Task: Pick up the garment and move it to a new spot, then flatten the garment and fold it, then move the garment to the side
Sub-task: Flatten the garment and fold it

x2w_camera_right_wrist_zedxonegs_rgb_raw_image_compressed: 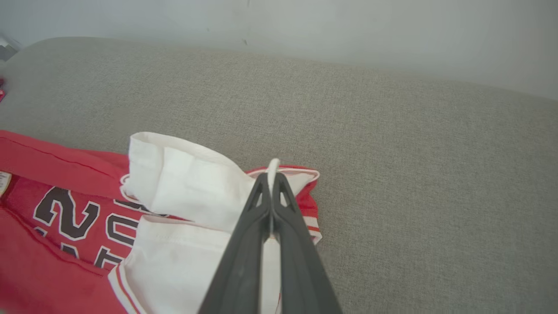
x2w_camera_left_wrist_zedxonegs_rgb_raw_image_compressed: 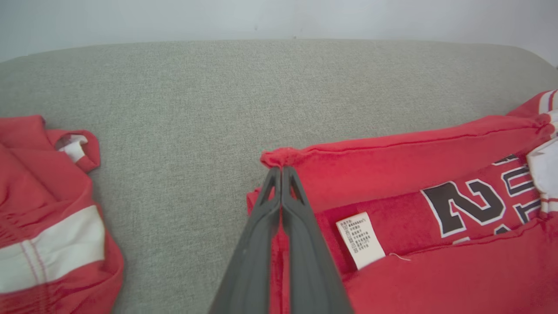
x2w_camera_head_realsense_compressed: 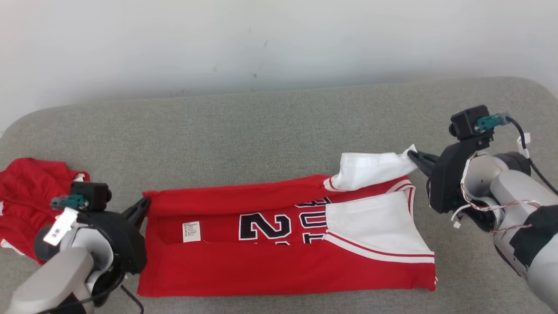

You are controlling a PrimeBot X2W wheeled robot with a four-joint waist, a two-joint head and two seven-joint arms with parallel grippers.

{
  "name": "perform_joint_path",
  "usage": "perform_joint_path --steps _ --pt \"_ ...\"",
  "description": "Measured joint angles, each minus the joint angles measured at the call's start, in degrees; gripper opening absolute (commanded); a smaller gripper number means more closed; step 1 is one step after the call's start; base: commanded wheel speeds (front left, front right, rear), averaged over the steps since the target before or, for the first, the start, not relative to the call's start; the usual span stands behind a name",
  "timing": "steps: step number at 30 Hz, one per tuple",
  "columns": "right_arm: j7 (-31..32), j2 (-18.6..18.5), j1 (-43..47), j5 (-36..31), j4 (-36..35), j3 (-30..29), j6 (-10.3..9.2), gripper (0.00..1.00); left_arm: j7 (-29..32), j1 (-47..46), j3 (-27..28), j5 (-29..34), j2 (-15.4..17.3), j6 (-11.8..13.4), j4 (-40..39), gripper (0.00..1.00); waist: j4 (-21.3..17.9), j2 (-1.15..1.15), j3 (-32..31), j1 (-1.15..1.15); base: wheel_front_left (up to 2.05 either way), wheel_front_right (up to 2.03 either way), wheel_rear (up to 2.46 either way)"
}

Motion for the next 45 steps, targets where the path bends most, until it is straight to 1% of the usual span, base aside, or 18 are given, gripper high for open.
perform_joint_path --steps 9,16,17,18,19,20,27,34,44,45 --pt "2.4 -2.1 3.4 2.8 -3.0 1.7 0.0 0.0 0.7 3.4 -1.3 -0.9 -0.1 0.0 -0.5 0.0 -0.1 0.0 -1.0 0.01 0.0 0.0 0.0" --pt "3.1 -2.8 6.4 4.4 -4.6 2.8 0.0 0.0 0.7 5.8 -1.9 -1.5 -1.0 0.0 -0.4 0.0 -0.2 0.0 -1.2 0.0 0.0 0.0 0.0" --pt "3.3 -2.9 6.8 4.6 -4.7 3.1 0.0 0.0 0.7 5.8 -1.9 -1.6 -1.1 0.0 -0.4 0.03 -0.2 0.0 -1.2 0.0 0.0 0.0 0.0" --pt "3.3 -3.0 7.0 4.7 -4.9 3.3 0.0 0.0 0.7 5.8 -1.9 -1.8 -1.2 0.0 -0.3 0.2 -0.2 0.0 -1.1 0.0 0.0 0.0 0.0" --pt "3.3 -3.0 7.3 4.7 -5.2 3.5 0.0 0.0 0.7 5.8 -1.9 -1.9 -1.2 0.0 -0.3 0.2 -0.3 0.0 -1.1 0.0 0.0 0.0 0.0" --pt "3.3 -3.1 7.6 4.7 -5.4 3.7 0.0 0.0 0.6 5.8 -1.9 -1.9 -1.2 0.0 -0.3 0.0 -0.3 0.0 -1.1 0.0 0.0 0.0 0.0" --pt "3.4 -3.9 9.8 4.6 -8.4 6.0 0.0 0.0 0.1 5.8 -2.0 -1.9 -1.5 0.0 0.4 0.0 -0.4 0.01 -1.0 0.0 0.0 0.0 0.0" --pt "3.4 -4.7 10.2 4.5 -10.5 6.9 0.0 0.0 -0.6 5.8 -2.1 -1.9 -1.5 0.0 1.1 0.0 -0.7 0.01 -1.0 0.0 0.0 0.0 0.0" --pt "4.8 -5.0 12.3 3.0 -10.5 8.7 -0.02 0.0 -1.1 5.8 -2.4 -1.9 -2.4 0.0 1.7 0.0 -1.1 0.01 -0.7 0.0 0.0 0.0 0.0" --pt "4.8 -5.0 12.3 2.9 -10.5 8.8 -0.02 0.18 -1.1 5.8 -2.4 -1.9 -2.4 0.0 1.8 0.0 -1.1 0.01 -0.6 0.0 0.0 0.0 0.0"
